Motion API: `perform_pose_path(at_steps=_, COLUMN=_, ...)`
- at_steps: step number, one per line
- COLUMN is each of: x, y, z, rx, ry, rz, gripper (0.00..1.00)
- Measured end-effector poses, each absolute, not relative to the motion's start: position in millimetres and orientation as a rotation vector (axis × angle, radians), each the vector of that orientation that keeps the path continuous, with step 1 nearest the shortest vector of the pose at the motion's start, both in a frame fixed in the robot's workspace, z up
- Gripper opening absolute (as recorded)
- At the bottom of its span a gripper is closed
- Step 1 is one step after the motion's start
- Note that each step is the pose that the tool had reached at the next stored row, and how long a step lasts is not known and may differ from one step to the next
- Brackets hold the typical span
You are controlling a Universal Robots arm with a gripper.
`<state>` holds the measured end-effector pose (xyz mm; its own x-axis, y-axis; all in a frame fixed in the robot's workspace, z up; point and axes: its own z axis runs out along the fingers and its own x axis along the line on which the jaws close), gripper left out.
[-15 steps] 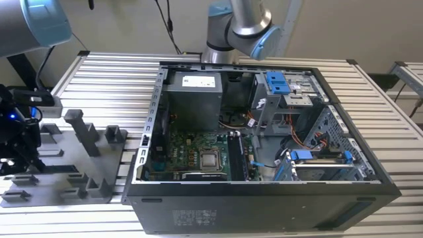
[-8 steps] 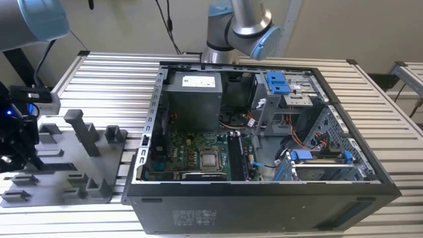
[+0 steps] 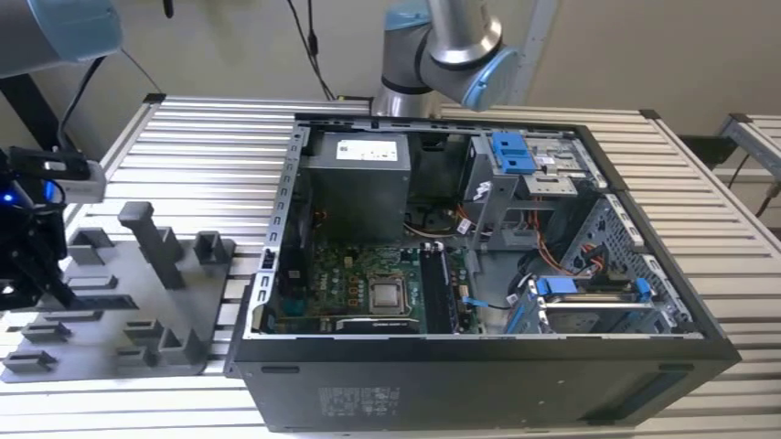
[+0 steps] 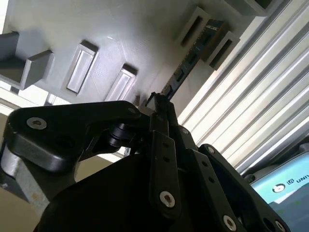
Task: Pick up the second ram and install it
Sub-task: 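Pick up the second ram and move it above second insertion slot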
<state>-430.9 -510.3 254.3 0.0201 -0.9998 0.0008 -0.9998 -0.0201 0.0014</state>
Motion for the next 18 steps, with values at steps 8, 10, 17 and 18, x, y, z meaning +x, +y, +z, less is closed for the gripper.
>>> perform_pose_path(at_steps=8, x=-431.3, y=-510.3, z=264.1, rx=2.237, ry=-2.204, rz=-0.001, gripper=0.14)
perform_pose_path(at_steps=10, x=-431.3, y=-510.3, z=266.7, rx=2.236, ry=-2.205, rz=-0.001, gripper=0.14)
perform_pose_path(at_steps=17, x=-431.9, y=-510.3, z=274.2, rx=2.233, ry=-2.208, rz=-0.001, gripper=0.14)
perform_pose_path(at_steps=18, x=-431.9, y=-510.3, z=275.1, rx=2.233, ry=-2.208, rz=-0.001, gripper=0.14)
